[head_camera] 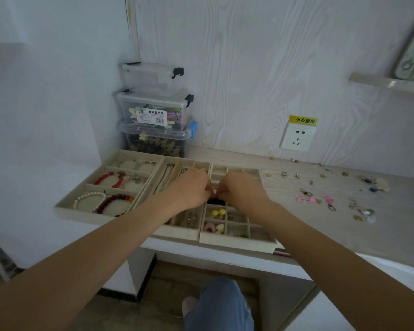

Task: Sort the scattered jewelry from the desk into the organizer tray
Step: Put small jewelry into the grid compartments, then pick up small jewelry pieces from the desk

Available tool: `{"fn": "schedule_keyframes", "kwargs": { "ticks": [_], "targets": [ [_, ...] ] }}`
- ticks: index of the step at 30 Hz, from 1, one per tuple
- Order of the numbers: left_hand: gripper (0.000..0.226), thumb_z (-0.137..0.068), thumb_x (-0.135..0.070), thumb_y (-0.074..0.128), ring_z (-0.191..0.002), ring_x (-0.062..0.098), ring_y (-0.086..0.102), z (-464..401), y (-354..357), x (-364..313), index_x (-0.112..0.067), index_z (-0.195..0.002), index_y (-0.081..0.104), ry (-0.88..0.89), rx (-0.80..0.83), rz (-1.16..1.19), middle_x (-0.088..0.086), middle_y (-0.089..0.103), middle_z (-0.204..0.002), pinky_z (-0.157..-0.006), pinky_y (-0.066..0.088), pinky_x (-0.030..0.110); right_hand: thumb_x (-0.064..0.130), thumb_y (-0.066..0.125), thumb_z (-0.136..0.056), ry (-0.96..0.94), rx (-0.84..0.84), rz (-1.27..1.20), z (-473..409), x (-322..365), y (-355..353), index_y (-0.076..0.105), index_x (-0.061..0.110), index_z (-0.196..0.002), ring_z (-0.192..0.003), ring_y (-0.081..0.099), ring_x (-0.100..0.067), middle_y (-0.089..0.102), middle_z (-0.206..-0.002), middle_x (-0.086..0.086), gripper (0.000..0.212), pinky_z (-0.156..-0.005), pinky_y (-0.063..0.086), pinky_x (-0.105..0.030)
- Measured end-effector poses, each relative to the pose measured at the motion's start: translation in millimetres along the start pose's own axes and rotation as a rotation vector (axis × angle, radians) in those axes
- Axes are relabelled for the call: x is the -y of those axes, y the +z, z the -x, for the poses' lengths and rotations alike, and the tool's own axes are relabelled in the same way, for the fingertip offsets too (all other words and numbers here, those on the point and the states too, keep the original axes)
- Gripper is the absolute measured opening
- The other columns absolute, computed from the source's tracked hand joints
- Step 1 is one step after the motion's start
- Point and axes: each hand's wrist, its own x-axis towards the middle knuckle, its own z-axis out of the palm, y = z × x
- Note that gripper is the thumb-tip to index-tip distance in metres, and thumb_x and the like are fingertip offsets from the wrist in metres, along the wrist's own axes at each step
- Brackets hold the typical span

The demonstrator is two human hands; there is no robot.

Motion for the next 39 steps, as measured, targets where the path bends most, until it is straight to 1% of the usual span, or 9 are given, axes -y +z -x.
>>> {"fn": "schedule_keyframes", "kwargs": {
  "ticks": [7,10,16,19,22,27,31,34,39],
  "targets": [
    [0.03,-0.095,-0.01,0.047,-0.118,0.017,0.053,6.0,-2.3,-2.3,-0.018,-0.114,0.068,0.024,0.082,-0.063,0.004,0.06,-0.127,-0.105,0.039,0.032,0.017,0.061,-0.087,0.003,0.082,0.04,1.3,2.2,-9.0,0.071,0.014,-0.101,-0.086,0.064,-0.023,0.068,-0.095,-0.006,0.018,-0.079,0.055,-0.037],
    [0.032,-0.094,-0.008,0.047,-0.123,0.018,0.049,6.0,-1.5,-0.2,-0.021,-0.117,0.066,0.047,0.08,-0.104,0.004,0.057,-0.131,-0.109,0.036,0.035,0.012,0.054,-0.088,-0.009,0.074,0.1,3.6,5.0,-7.6,0.065,0.008,-0.088,-0.073,0.057,-0.023,0.056,-0.077,-0.004,0.011,-0.068,0.05,-0.033],
    [0.035,-0.096,-0.011,0.045,-0.124,0.022,0.04,9.5,-0.4,-0.8,-0.021,-0.125,0.061,0.073,0.075,-0.237,0.009,0.045,-0.131,-0.102,0.036,0.034,0.015,0.053,-0.089,-0.033,0.053,0.116,8.9,5.2,-5.4,0.055,0.01,-0.075,-0.074,0.056,-0.024,0.05,-0.084,-0.006,0.015,-0.067,0.049,-0.034],
    [0.033,-0.096,-0.01,0.043,-0.125,0.024,0.039,8.8,1.7,-2.5,-0.013,-0.124,0.06,0.053,0.119,-0.23,0.012,0.04,-0.135,-0.102,0.036,0.035,0.024,0.055,-0.09,-0.04,0.077,0.0,8.4,-0.9,-3.6,0.07,0.008,-0.095,-0.082,0.063,-0.024,0.064,-0.094,-0.007,0.022,-0.076,0.055,-0.038],
    [0.033,-0.096,-0.007,0.041,-0.135,0.026,0.029,8.4,2.4,-2.9,-0.01,-0.124,0.058,0.032,0.144,-0.22,0.016,0.032,-0.145,-0.107,0.031,0.037,0.028,0.05,-0.092,-0.041,0.081,-0.087,10.3,-5.9,-2.8,0.071,0.009,-0.096,-0.08,0.065,-0.023,0.07,-0.096,-0.008,0.029,-0.078,0.055,-0.042],
    [0.035,-0.095,-0.006,0.042,-0.118,0.02,0.048,11.4,-6.7,-16.5,-0.015,-0.125,0.058,0.063,0.084,-0.114,0.009,0.045,-0.132,-0.098,0.04,0.03,0.019,0.048,-0.094,-0.039,0.006,-0.234,18.5,-17.7,-11.0,0.07,0.012,-0.105,-0.092,0.064,-0.022,0.069,-0.104,-0.008,0.025,-0.085,0.053,-0.04],
    [0.03,-0.096,-0.005,0.042,-0.101,0.015,0.053,-3.6,-10.4,-51.1,-0.012,-0.12,0.06,0.108,-0.009,-0.021,0.006,0.05,-0.125,-0.085,0.042,0.023,0.014,0.048,-0.095,0.027,-0.072,-0.268,34.8,-45.6,-26.8,0.064,0.009,-0.115,-0.103,0.061,-0.021,0.065,-0.116,-0.008,0.026,-0.088,0.044,-0.025],
    [0.033,-0.096,-0.004,0.037,-0.112,0.02,0.051,-24.8,-5.7,-83.6,-0.008,-0.123,0.057,0.142,-0.025,0.01,0.008,0.052,-0.128,-0.09,0.038,0.025,0.015,0.048,-0.096,0.152,-0.136,-0.262,45.3,-81.4,-34.9,0.052,0.008,-0.13,-0.118,0.053,-0.023,0.058,-0.128,-0.009,0.036,-0.099,0.038,-0.029],
    [0.031,-0.095,-0.003,0.037,-0.11,0.029,0.056,-65.4,32.3,-134.1,0.001,-0.115,0.061,0.215,0.08,-0.009,0.017,0.06,-0.12,-0.096,0.045,0.037,0.013,0.043,-0.097,0.372,-0.121,-0.239,54.2,-148.4,-33.8,0.041,0.006,-0.139,-0.13,0.041,-0.026,0.044,-0.143,-0.012,0.042,-0.106,0.027,-0.028]
  ]
}}
